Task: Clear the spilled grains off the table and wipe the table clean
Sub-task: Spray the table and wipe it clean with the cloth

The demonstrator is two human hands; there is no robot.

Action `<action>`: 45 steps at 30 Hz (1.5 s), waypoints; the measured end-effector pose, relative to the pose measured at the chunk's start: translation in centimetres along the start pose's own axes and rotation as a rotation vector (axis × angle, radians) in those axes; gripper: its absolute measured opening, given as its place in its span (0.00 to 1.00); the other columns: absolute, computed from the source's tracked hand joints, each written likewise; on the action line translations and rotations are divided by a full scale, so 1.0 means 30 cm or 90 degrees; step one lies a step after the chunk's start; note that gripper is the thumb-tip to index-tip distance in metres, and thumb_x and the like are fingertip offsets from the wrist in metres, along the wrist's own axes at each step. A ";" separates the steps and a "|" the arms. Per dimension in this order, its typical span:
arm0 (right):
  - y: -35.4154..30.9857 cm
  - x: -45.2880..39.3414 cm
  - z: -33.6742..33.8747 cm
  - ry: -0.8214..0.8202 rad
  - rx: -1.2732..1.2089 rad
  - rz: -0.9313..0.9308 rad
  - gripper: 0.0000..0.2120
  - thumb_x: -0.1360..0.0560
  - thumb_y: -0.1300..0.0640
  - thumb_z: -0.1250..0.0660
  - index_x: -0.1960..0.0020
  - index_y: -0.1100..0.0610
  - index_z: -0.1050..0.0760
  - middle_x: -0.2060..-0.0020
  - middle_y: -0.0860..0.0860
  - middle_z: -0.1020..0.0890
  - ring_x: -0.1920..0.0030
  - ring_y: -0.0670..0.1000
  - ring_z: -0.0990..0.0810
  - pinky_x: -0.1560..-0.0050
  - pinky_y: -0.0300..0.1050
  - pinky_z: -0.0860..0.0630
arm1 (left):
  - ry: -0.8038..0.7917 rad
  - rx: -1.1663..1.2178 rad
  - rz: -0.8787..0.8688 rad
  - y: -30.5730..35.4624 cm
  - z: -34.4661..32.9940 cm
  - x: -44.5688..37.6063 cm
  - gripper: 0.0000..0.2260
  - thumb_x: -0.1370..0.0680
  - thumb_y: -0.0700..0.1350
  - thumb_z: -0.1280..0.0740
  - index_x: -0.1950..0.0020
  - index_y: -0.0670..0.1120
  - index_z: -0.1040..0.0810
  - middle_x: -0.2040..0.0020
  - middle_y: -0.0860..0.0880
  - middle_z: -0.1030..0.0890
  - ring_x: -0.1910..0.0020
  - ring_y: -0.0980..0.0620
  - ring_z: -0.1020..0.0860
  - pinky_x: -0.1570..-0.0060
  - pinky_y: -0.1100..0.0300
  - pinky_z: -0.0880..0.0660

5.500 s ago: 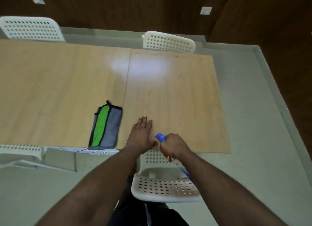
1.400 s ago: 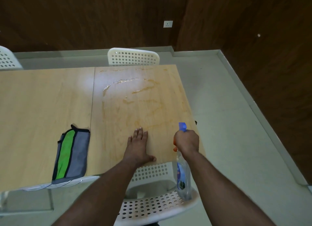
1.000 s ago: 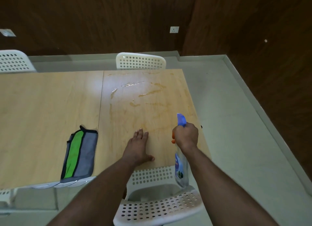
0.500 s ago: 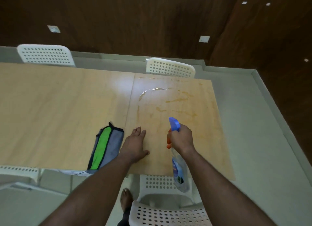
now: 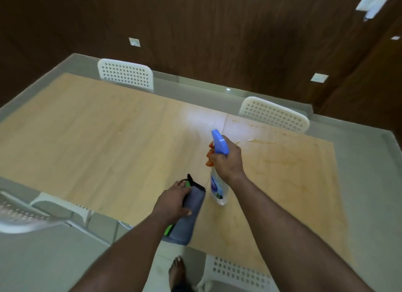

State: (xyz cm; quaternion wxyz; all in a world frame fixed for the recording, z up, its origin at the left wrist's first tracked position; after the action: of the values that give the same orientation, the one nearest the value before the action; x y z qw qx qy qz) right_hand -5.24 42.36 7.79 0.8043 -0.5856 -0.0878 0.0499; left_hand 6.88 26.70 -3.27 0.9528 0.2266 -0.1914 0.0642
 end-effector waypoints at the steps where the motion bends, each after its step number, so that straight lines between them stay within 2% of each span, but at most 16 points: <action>1: -0.015 -0.017 -0.013 -0.004 -0.002 0.015 0.10 0.33 0.67 0.37 0.54 0.59 0.23 0.63 0.60 0.17 0.62 0.66 0.17 0.59 0.63 0.15 | 0.002 0.006 -0.008 -0.001 0.000 -0.002 0.44 0.29 0.54 0.21 0.16 0.50 0.36 0.15 0.48 0.42 0.16 0.50 0.44 0.23 0.55 0.37; 3: -0.049 -0.066 -0.066 -0.015 -0.014 0.034 0.10 0.31 0.71 0.36 0.52 0.62 0.23 0.61 0.62 0.17 0.63 0.65 0.17 0.60 0.60 0.15 | 0.008 0.023 -0.005 -0.030 0.012 -0.016 0.43 0.29 0.53 0.21 0.17 0.50 0.34 0.16 0.49 0.39 0.18 0.50 0.40 0.24 0.56 0.35; 5: -0.071 -0.110 -0.111 -0.022 -0.039 0.049 0.12 0.32 0.71 0.37 0.51 0.63 0.24 0.60 0.63 0.18 0.63 0.66 0.17 0.62 0.56 0.16 | 0.011 -0.002 -0.016 -0.049 0.026 -0.034 0.41 0.28 0.52 0.20 0.18 0.50 0.32 0.17 0.49 0.36 0.19 0.50 0.37 0.27 0.55 0.32; 9: -0.076 -0.183 -0.206 -0.045 -0.059 0.073 0.15 0.31 0.75 0.40 0.50 0.63 0.23 0.60 0.61 0.18 0.63 0.67 0.18 0.62 0.57 0.18 | -0.005 -0.041 -0.043 -0.070 0.029 -0.075 0.43 0.27 0.51 0.20 0.16 0.48 0.36 0.16 0.49 0.39 0.17 0.51 0.44 0.25 0.56 0.35; 12: -0.081 -0.213 -0.256 -0.060 -0.073 0.091 0.15 0.32 0.73 0.40 0.49 0.63 0.23 0.60 0.61 0.18 0.62 0.66 0.19 0.63 0.54 0.17 | -0.015 -0.054 -0.050 -0.075 0.005 -0.094 0.44 0.26 0.50 0.22 0.15 0.47 0.41 0.14 0.49 0.43 0.16 0.52 0.47 0.23 0.57 0.39; 19: -0.076 -0.234 -0.291 -0.089 -0.071 0.117 0.15 0.28 0.75 0.39 0.49 0.60 0.22 0.59 0.61 0.17 0.60 0.66 0.17 0.63 0.51 0.16 | -0.020 -0.051 -0.064 -0.091 -0.033 -0.104 0.45 0.25 0.49 0.23 0.14 0.47 0.43 0.14 0.49 0.44 0.15 0.52 0.48 0.22 0.58 0.41; 23: -0.059 -0.235 -0.291 -0.101 -0.049 0.119 0.13 0.31 0.69 0.35 0.47 0.60 0.22 0.58 0.57 0.16 0.58 0.63 0.16 0.57 0.58 0.14 | -0.009 -0.043 -0.066 -0.093 -0.046 -0.100 0.44 0.24 0.49 0.23 0.14 0.47 0.45 0.14 0.49 0.44 0.15 0.52 0.49 0.21 0.59 0.44; 26: -0.038 -0.227 -0.283 -0.113 -0.036 0.124 0.18 0.34 0.64 0.33 0.45 0.56 0.22 0.55 0.52 0.15 0.53 0.58 0.15 0.49 0.59 0.15 | 0.009 -0.034 -0.078 -0.096 -0.070 -0.083 0.40 0.21 0.49 0.27 0.14 0.48 0.44 0.14 0.51 0.47 0.15 0.53 0.52 0.20 0.58 0.44; 29: -0.020 -0.218 -0.262 -0.124 0.021 0.117 0.23 0.35 0.64 0.31 0.40 0.53 0.22 0.52 0.48 0.16 0.50 0.53 0.16 0.46 0.55 0.17 | 0.020 -0.043 -0.081 -0.102 -0.115 -0.057 0.34 0.17 0.49 0.34 0.14 0.50 0.45 0.14 0.53 0.51 0.15 0.54 0.57 0.18 0.55 0.45; 31: 0.000 -0.207 -0.241 -0.131 0.048 0.099 0.26 0.34 0.65 0.29 0.36 0.53 0.23 0.51 0.44 0.18 0.51 0.48 0.19 0.49 0.47 0.21 | 0.040 -0.056 -0.090 -0.105 -0.151 -0.039 0.29 0.15 0.52 0.43 0.14 0.51 0.45 0.14 0.52 0.51 0.16 0.53 0.61 0.18 0.52 0.47; 33: 0.032 -0.184 -0.208 -0.132 0.042 0.078 0.29 0.34 0.63 0.28 0.33 0.53 0.24 0.45 0.43 0.17 0.46 0.44 0.18 0.44 0.41 0.23 | 0.082 -0.074 -0.105 -0.101 -0.186 -0.016 0.28 0.15 0.54 0.51 0.15 0.50 0.42 0.14 0.48 0.48 0.16 0.48 0.58 0.17 0.48 0.48; 34: 0.052 -0.168 -0.191 -0.131 0.040 0.069 0.30 0.34 0.62 0.27 0.32 0.53 0.24 0.42 0.44 0.17 0.42 0.43 0.18 0.40 0.41 0.23 | 0.104 -0.085 -0.115 -0.098 -0.203 -0.006 0.27 0.15 0.54 0.50 0.15 0.50 0.39 0.15 0.47 0.45 0.16 0.46 0.54 0.18 0.47 0.47; 37: 0.140 -0.098 -0.134 -0.146 0.063 0.040 0.32 0.32 0.64 0.24 0.30 0.54 0.25 0.37 0.46 0.17 0.38 0.43 0.19 0.35 0.42 0.24 | 0.161 -0.145 -0.114 -0.055 -0.247 0.021 0.26 0.15 0.51 0.47 0.15 0.52 0.39 0.15 0.44 0.41 0.15 0.43 0.48 0.20 0.45 0.51; 41: 0.312 0.016 -0.044 -0.138 0.159 0.024 0.29 0.31 0.63 0.26 0.30 0.52 0.24 0.37 0.46 0.17 0.35 0.44 0.20 0.33 0.44 0.24 | 0.193 -0.173 -0.074 -0.017 -0.270 0.045 0.27 0.13 0.51 0.51 0.13 0.51 0.47 0.14 0.44 0.49 0.14 0.45 0.54 0.18 0.43 0.53; 45: 0.449 0.097 0.056 -0.174 0.293 0.042 0.27 0.29 0.59 0.30 0.30 0.53 0.23 0.35 0.49 0.18 0.34 0.50 0.21 0.33 0.42 0.27 | 0.208 -0.154 -0.065 -0.010 -0.289 0.047 0.26 0.12 0.51 0.51 0.13 0.52 0.50 0.13 0.46 0.52 0.14 0.48 0.55 0.17 0.43 0.51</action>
State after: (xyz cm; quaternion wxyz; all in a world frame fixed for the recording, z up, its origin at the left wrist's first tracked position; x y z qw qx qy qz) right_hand -2.41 48.62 -4.27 0.8949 -0.3776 -0.1627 0.1734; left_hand 11.14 30.45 -9.98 0.9935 0.1069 -0.0289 0.0279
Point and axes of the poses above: each hand's wrist, its own x-axis away from the middle knuckle, its own z-axis out of the back of the hand, y = z × x, the point moved 2 cm from there along -x, towards the middle knuckle
